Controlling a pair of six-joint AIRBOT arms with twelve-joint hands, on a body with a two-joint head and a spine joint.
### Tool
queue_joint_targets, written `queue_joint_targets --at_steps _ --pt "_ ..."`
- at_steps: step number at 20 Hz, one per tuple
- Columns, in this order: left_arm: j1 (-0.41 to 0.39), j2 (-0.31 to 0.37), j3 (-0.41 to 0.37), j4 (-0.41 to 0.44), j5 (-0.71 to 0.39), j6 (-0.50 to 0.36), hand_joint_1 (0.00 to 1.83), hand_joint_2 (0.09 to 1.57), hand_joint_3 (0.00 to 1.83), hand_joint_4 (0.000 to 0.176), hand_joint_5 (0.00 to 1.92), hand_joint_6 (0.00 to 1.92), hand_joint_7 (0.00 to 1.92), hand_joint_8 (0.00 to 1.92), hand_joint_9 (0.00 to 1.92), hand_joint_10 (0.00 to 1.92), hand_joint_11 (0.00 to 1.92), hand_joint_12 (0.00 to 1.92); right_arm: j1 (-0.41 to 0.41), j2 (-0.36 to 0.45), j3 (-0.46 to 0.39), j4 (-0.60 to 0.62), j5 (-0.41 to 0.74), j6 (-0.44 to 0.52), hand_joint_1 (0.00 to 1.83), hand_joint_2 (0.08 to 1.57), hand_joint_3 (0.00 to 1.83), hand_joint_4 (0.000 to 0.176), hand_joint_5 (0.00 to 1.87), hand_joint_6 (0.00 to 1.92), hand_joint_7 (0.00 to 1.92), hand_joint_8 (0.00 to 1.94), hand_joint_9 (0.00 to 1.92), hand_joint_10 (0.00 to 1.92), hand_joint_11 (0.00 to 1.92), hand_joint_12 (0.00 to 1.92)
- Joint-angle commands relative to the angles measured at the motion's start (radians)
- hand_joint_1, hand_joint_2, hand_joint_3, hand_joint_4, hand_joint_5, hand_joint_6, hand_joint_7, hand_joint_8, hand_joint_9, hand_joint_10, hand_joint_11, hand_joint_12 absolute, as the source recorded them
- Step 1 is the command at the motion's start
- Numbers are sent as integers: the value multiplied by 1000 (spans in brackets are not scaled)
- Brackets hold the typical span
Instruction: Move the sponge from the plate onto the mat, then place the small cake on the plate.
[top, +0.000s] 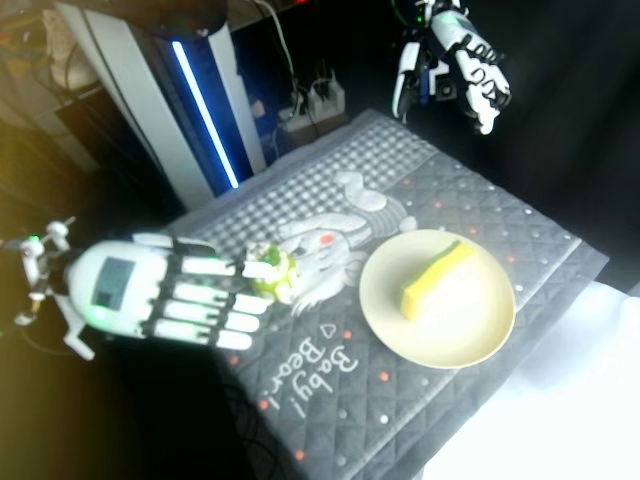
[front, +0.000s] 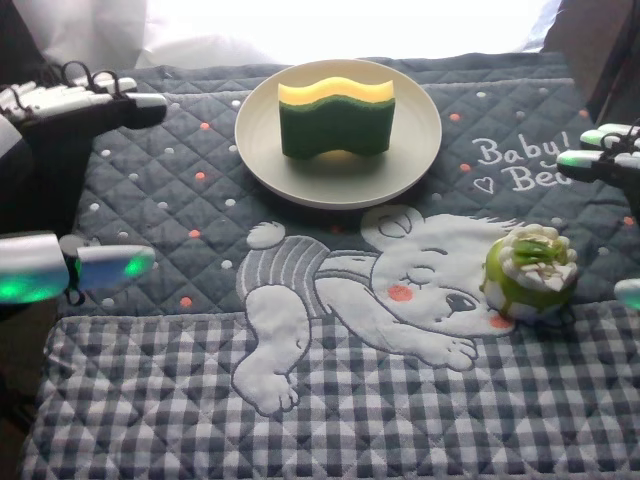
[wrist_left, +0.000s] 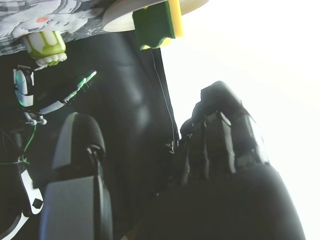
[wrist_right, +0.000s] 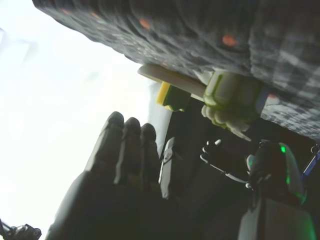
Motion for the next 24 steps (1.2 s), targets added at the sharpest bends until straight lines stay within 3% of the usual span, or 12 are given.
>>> queue_joint_targets --at_steps 1,4,6,9,10,13,15,16,17,18,19,24 --pt "-19 1 10 -8 -122 -4 814 1011 1 44 446 1 280 1 224 5 0 577 14 8 1 25 121 5 594 1123 3 112 192 2 105 2 83 5 0 372" --pt "-92 -36 52 -3 -65 12 708 1027 0 55 458 1 294 2 198 3 0 613 19 10 -5 17 168 8 750 1069 0 36 260 2 93 0 47 0 0 343" --pt "-218 -101 123 45 53 12 730 1004 0 31 462 1 322 3 230 7 0 650 20 21 -13 12 225 14 869 1064 0 78 246 0 67 0 2 0 0 76" --pt "-421 -224 245 139 265 12 727 983 0 51 446 0 366 9 259 11 21 659 22 30 -25 -10 275 14 852 1025 0 114 210 0 76 2 0 0 1 1" --pt "-483 -263 287 176 342 12 819 975 0 39 477 1 427 5 336 12 64 715 28 28 -25 -18 279 15 858 1019 0 114 197 0 86 5 21 8 36 16" --pt "-609 -355 381 251 500 13 866 971 0 83 507 0 459 0 406 1 60 857 36 19 -23 -21 294 15 835 1007 0 111 185 0 102 7 35 10 34 20" --pt "-653 -407 442 272 596 18 882 947 0 24 526 7 435 0 387 0 36 862 40 14 -22 -21 300 15 754 975 2 93 215 1 179 3 143 9 19 409" --pt "-669 -436 474 276 641 18 845 930 0 36 538 10 425 0 374 0 30 858 40 11 -22 -21 300 15 842 957 0 82 241 4 165 0 84 1 3 365" --pt "-683 -469 512 278 681 18 794 893 0 79 548 4 414 0 363 0 32 836 40 6 -20 -20 300 15 904 956 0 69 264 4 147 1 21 4 0 204" --pt "-692 -496 541 278 711 20 753 872 0 69 555 1 483 6 437 12 87 856 40 2 -19 -19 300 15 887 966 1 82 265 1 139 0 3 0 0 124" --pt "-703 -533 584 278 762 27 787 872 0 26 572 1 545 5 503 14 122 890 40 -5 -15 -19 300 17 860 953 4 94 278 0 160 0 28 0 0 241" --pt "-713 -671 751 264 904 31 912 876 0 8 605 2 691 2 676 12 176 1045 40 -16 -7 -19 300 19 860 947 0 93 304 3 192 0 91 2 0 492"
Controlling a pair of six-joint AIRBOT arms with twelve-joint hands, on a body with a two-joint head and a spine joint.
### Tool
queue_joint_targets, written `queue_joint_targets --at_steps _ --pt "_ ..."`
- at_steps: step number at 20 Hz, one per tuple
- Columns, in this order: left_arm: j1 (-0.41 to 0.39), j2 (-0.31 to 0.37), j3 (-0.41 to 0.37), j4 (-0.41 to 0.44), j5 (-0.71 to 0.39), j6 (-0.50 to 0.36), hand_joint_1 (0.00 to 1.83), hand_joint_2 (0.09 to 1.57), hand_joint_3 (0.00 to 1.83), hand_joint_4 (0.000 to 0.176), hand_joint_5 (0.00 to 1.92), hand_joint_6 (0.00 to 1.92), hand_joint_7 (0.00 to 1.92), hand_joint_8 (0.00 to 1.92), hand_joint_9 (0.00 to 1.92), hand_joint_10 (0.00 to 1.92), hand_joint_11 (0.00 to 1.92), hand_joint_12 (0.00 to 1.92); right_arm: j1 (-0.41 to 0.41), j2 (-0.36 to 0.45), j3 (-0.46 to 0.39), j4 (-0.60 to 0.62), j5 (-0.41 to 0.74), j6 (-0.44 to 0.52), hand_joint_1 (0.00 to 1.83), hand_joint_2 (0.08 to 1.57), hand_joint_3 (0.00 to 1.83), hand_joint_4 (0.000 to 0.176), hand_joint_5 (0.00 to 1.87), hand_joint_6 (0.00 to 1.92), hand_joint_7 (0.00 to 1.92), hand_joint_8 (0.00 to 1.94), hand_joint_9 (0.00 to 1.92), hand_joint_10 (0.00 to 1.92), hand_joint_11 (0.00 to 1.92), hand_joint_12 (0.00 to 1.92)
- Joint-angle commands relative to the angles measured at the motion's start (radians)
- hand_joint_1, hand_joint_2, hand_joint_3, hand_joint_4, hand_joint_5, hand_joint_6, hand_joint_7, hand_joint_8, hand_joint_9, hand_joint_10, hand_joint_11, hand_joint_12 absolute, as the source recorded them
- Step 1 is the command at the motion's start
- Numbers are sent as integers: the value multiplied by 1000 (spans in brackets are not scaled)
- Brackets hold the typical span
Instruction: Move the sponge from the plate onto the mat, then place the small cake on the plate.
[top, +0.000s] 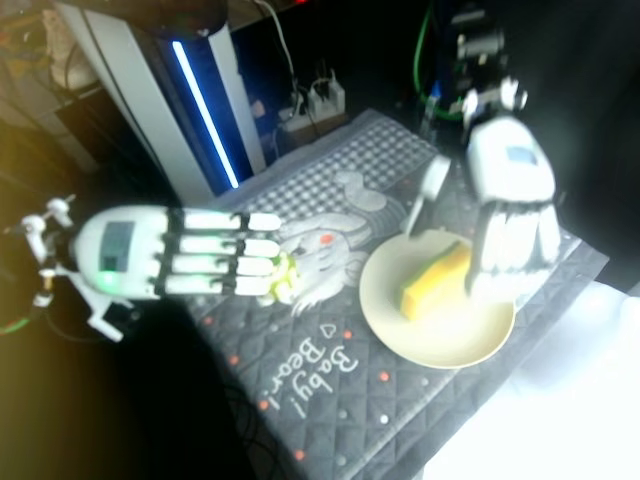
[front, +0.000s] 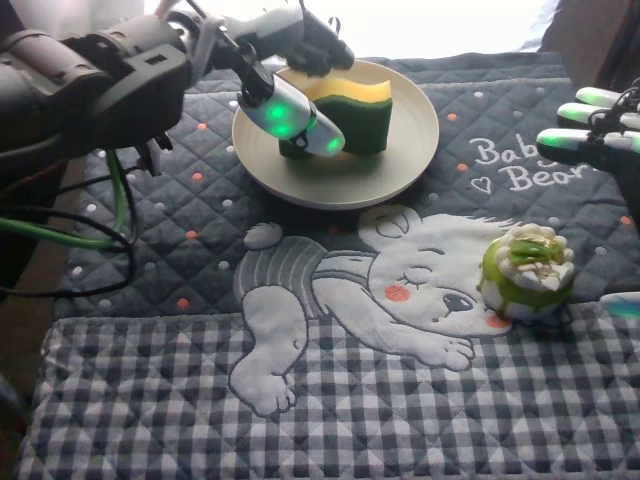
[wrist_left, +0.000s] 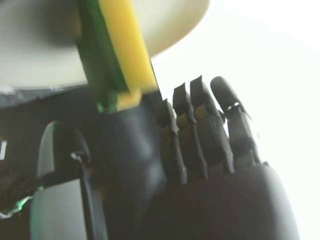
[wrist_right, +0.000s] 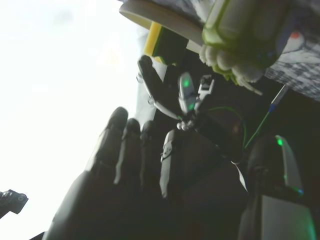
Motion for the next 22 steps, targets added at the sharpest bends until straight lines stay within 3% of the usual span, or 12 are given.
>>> queue_joint_targets --at_steps 1,2,3,4,5,6,9,11,14,16,21,22 --pt "-12 -8 19 -13 -71 -3 974 896 1 0 664 5 726 4 720 16 222 1064 13 -2 4 33 124 4 886 945 0 69 301 0 187 1 67 4 0 399" --pt "-9 -24 39 -13 -49 -3 1085 1012 10 16 1037 574 1003 32 993 95 501 1171 13 -4 6 32 124 5 886 951 2 57 320 7 192 3 65 5 0 384" --pt "-4 -42 61 -13 -28 -3 1225 1029 5 0 1191 452 1113 682 1172 198 635 1324 13 -6 7 32 124 5 901 952 1 54 349 7 204 3 75 6 0 424" --pt "-3 -56 75 -21 -20 -3 1242 1065 3 0 1180 510 1022 998 1077 487 643 1426 13 -7 7 32 124 5 931 961 2 52 376 5 214 2 72 2 0 381" --pt "-5 -63 82 -31 -21 -3 1252 1116 4 0 1089 571 917 1292 887 1199 697 1715 13 -7 8 32 124 6 950 968 1 45 404 5 232 3 76 2 0 347" --pt "-12 -63 79 -33 -31 -3 1249 1148 1 0 985 721 891 1363 862 1368 740 1726 13 -8 8 32 123 10 962 971 2 54 438 15 256 11 97 10 0 340" --pt "-36 18 -18 -11 -112 -3 1231 1117 0 0 938 944 1034 1007 1000 934 742 1457 12 -9 8 32 122 16 938 988 2 70 467 4 276 1 115 3 0 377" --pt "-51 92 -94 0 -166 -2 1237 1112 0 0 987 822 1006 1096 1044 763 831 1286 12 -8 7 32 122 26 981 984 0 36 492 3 277 1 125 2 0 346" --pt "-36 266 -281 51 -319 -7 1237 1091 0 0 1056 739 1027 1037 929 778 480 1486 12 -6 1 32 122 30 928 989 0 13 466 0 266 0 137 0 0 453" --pt "10 388 -408 72 -419 -7 1232 1084 0 1 1065 746 1047 977 951 673 427 1419 12 1 -5 33 122 30 930 987 0 30 493 4 272 0 139 1 0 458" --pt "171 554 -586 117 -510 -40 1263 1111 0 0 1136 429 937 1328 809 1441 487 1835 12 4 -11 35 122 30 915 974 0 64 504 0 279 2 176 5 11 557" --pt "196 561 -598 116 -514 -48 1268 1112 1 0 1097 493 954 1302 868 1323 681 1604 12 4 -10 35 122 30 929 966 0 88 518 0 302 1 225 5 39 595"
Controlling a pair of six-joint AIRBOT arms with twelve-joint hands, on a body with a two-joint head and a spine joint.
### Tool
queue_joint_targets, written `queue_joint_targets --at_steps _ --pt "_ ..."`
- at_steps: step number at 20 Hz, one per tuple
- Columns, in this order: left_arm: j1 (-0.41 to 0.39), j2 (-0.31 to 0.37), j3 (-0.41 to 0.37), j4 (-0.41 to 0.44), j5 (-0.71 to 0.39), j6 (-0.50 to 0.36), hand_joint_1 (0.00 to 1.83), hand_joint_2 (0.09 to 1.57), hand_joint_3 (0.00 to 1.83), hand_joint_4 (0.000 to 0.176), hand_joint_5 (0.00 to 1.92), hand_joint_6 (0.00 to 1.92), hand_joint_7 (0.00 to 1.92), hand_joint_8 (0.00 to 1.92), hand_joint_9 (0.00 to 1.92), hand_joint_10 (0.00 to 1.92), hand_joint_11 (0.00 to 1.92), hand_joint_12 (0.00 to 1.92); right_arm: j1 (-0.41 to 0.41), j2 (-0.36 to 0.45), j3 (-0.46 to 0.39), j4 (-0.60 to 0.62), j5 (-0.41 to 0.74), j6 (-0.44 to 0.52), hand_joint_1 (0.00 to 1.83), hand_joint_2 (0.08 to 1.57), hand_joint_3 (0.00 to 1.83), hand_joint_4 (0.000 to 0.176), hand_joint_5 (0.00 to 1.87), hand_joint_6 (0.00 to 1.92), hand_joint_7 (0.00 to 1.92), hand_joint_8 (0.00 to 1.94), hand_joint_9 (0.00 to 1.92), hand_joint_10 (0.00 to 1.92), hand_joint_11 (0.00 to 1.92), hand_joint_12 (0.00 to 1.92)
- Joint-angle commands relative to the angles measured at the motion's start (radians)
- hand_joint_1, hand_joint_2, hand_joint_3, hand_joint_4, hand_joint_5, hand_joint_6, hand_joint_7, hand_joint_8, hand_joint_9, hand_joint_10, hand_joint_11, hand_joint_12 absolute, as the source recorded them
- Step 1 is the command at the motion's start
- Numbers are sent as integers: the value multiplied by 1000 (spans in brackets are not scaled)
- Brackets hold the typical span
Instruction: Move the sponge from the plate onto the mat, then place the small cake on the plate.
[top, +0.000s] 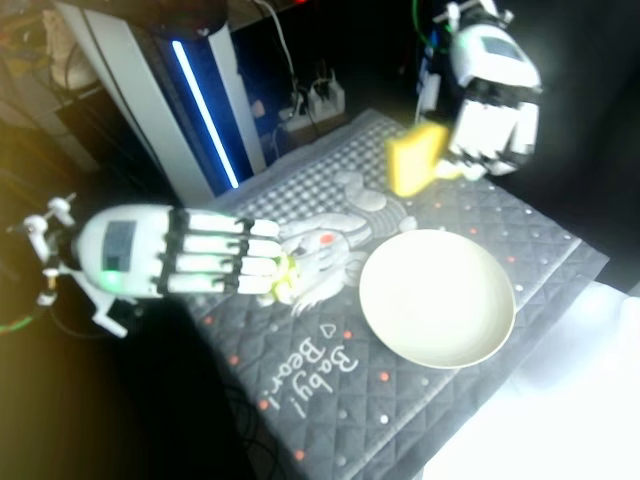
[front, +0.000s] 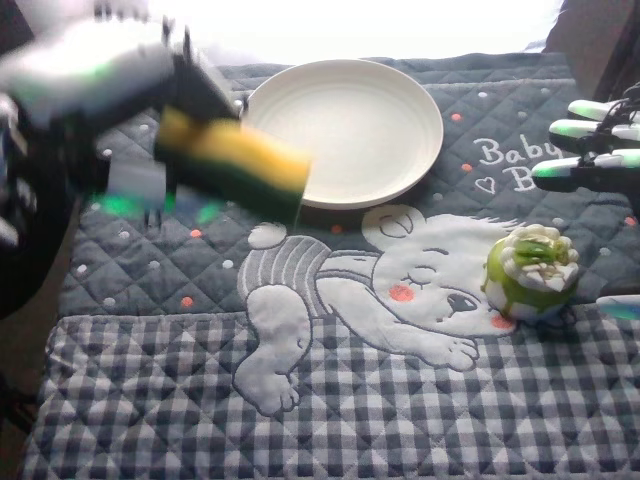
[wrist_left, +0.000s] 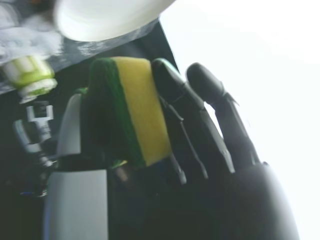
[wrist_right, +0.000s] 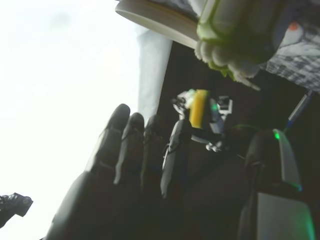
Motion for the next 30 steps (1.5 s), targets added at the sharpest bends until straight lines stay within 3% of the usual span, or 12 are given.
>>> queue_joint_targets --at_steps 1,3,7,8,10,13,16,18,21,23,28,30 --pt "11 0 -4 -23 -117 -14 1280 1081 1 0 1099 560 1049 1119 954 1063 801 1377 12 10 1 28 123 2 930 967 1 105 522 1 306 0 252 11 59 611" --pt "64 -24 -1 -29 -85 -33 1268 1053 0 0 1107 625 1147 873 1078 660 836 1121 12 10 1 28 123 2 914 969 2 121 516 0 294 0 246 5 49 605" --pt "122 -70 22 -53 -30 -33 1261 1117 1 0 970 757 994 1195 927 921 776 1455 12 9 -2 28 123 5 854 984 6 134 496 0 298 1 264 5 69 626" --pt "129 -74 25 -64 -23 -26 1133 1106 9 0 982 922 875 740 898 885 752 1396 12 9 -2 28 123 5 844 994 9 135 489 0 287 0 263 4 57 624" --pt "151 -74 24 -87 -27 -25 1063 1001 0 0 879 115 889 367 823 920 696 1426 12 9 -2 28 123 5 877 1003 8 123 515 9 290 4 278 9 73 633" --pt "157 -24 -23 -86 -121 -15 736 774 0 1 490 0 660 29 587 650 468 1160 13 14 9 23 123 5 842 1015 7 98 513 3 318 12 307 16 106 649" --pt "147 11 -60 -90 -198 14 652 696 0 152 176 0 405 0 395 470 66 1327 41 26 15 17 123 5 801 1063 0 92 488 0 348 0 314 0 168 513" --pt "148 27 -82 -107 -269 31 693 684 0 107 97 3 289 2 383 163 63 1063 76 22 23 2 123 1 701 1112 0 118 471 0 356 0 349 2 194 548" --pt "184 38 -119 -167 -411 45 725 699 1 164 0 0 13 1 40 2 0 424 180 -8 48 -88 28 -3 659 1125 1 94 428 0 339 0 319 0 171 492" --pt "232 42 -137 -208 -496 48 699 702 2 130 0 0 0 0 1 0 0 63 219 -32 65 -139 -52 8 585 1129 3 110 317 0 246 0 214 0 94 438" --pt "327 55 -162 -292 -581 47 608 689 0 167 0 0 0 0 0 0 0 0 220 -75 91 -227 -169 68 710 995 2 87 192 0 220 1 318 1 60 1021" --pt "356 56 -167 -310 -598 37 665 704 2 112 0 0 0 0 0 0 0 0 220 -89 108 -251 -222 87 925 901 0 119 250 3 253 1 371 9 59 1198"
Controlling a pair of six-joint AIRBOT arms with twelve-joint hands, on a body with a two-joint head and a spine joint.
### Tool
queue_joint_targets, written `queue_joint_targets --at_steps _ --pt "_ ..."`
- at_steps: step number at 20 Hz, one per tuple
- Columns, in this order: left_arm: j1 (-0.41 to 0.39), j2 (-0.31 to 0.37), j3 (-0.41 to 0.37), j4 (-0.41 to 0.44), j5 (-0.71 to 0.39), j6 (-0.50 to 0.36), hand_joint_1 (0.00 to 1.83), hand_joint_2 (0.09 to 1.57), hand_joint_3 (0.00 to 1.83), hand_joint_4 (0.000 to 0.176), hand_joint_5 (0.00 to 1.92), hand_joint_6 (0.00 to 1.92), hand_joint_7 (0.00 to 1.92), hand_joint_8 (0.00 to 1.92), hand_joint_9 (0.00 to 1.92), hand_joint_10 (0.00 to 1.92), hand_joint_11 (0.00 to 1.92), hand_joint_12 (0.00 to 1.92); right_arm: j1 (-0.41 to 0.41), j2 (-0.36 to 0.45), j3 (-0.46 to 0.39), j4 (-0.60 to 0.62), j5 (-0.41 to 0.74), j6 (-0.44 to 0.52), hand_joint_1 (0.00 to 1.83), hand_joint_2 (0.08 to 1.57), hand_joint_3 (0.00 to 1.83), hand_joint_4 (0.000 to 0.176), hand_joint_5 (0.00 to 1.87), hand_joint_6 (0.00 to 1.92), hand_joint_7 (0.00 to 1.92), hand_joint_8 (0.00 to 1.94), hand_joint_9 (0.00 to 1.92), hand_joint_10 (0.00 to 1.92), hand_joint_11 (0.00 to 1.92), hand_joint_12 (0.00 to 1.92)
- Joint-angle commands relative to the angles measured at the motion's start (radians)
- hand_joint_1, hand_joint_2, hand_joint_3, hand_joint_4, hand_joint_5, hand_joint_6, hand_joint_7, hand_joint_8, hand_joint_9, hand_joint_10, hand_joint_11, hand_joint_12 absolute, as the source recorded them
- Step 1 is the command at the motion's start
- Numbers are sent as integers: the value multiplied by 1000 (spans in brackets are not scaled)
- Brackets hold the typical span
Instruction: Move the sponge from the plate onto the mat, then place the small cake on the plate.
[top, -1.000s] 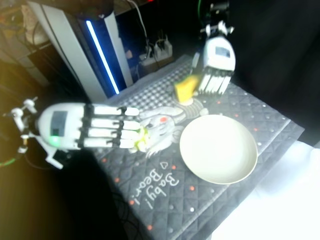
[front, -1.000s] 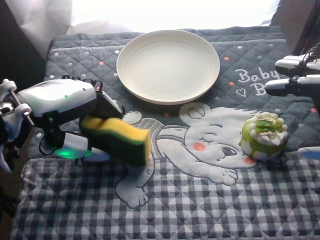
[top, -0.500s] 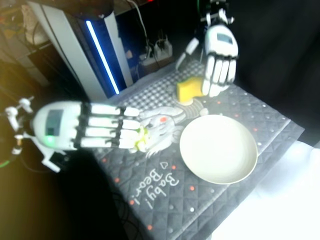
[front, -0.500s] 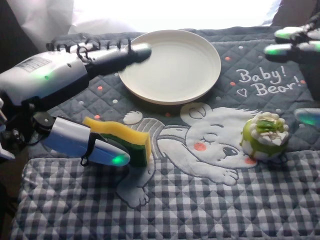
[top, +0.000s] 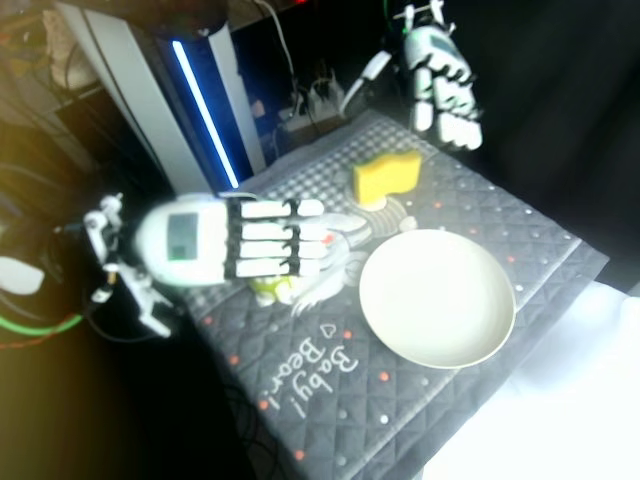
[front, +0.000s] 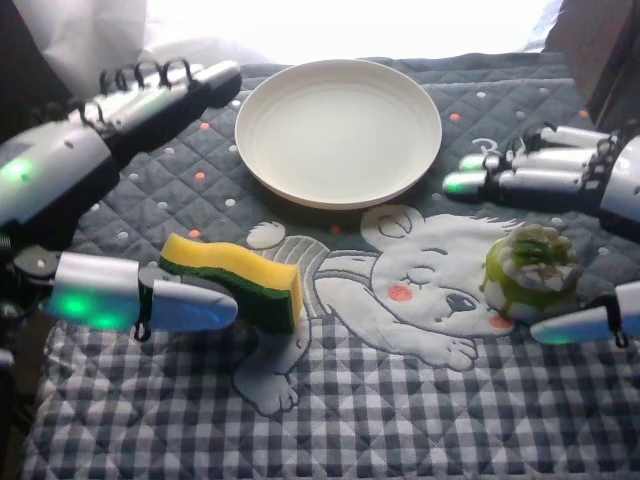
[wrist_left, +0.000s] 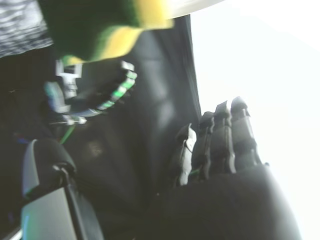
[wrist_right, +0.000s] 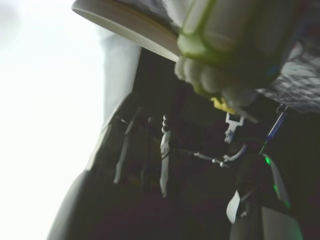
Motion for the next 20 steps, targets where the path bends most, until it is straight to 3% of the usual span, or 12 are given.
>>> queue_joint_targets --at_steps 1,4,5,6,7,8,11,14,16,18,19,20 --pt "-3 2 -3 0 -141 -11 687 717 8 78 0 0 0 0 0 0 0 0 10 4 3 30 79 9 1015 888 0 113 276 2 249 0 374 5 90 1100" --pt "27 0 -6 -17 -156 -24 684 741 16 40 0 0 0 0 0 0 0 0 10 3 17 26 31 9 1079 925 2 170 327 1 265 2 441 20 253 1119" --pt "32 -2 -6 -19 -156 -28 742 748 18 70 0 0 0 0 0 0 0 0 10 -1 23 26 18 9 1205 963 4 109 494 11 458 22 650 67 385 1143" --pt "33 -4 -6 -20 -156 -30 754 745 16 73 0 0 0 0 0 0 0 0 10 -5 27 26 14 9 1270 977 2 71 599 8 573 18 768 72 461 1123" --pt "34 -7 -6 -22 -156 -32 773 756 20 72 0 0 0 0 0 0 0 0 10 -12 31 26 9 9 1343 1062 13 23 767 8 910 787 962 201 496 1397" --pt "35 -12 -6 -22 -155 -35 812 754 17 87 0 0 0 0 0 0 0 0 10 -20 38 27 4 9 1461 1070 0 0 903 12 991 814 975 978 595 1480" --pt "39 -17 -4 -22 -148 -40 798 778 23 69 11 4 0 0 0 0 0 0 24 -23 46 26 -2 9 1500 1087 0 0 1010 695 1070 747 1028 1079 726 1546" --pt "46 -18 -4 -22 -148 -47 805 777 18 62 26 8 0 0 0 0 0 0 72 -23 60 26 -2 9 1391 1059 0 0 1057 677 1158 640 1049 1200 852 1419" --pt "51 -21 -3 -26 -149 -48 761 770 12 78 23 5 0 0 0 0 0 0 160 -24 86 22 -2 5 1392 1072 1 0 994 788 1132 699 1018 1181 888 1354" --pt "51 -23 -2 -26 -149 -51 757 767 9 74 24 4 0 0 0 0 0 0 232 -34 108 23 -2 -15 1277 1037 0 0 1077 818 1290 489 1274 689 1106 1204" --pt "51 -25 0 -26 -150 -53 764 769 8 80 31 7 0 0 0 0 0 0 291 -55 134 23 -2 -22 1379 1032 3 0 1049 797 1282 361 1163 925 1102 1102" --pt "51 -28 1 -26 -151 -54 766 770 9 84 32 7 0 0 0 0 0 0 330 -78 156 27 -2 -23 1479 1035 1 0 1012 816 1225 411 1153 784 986 1335"
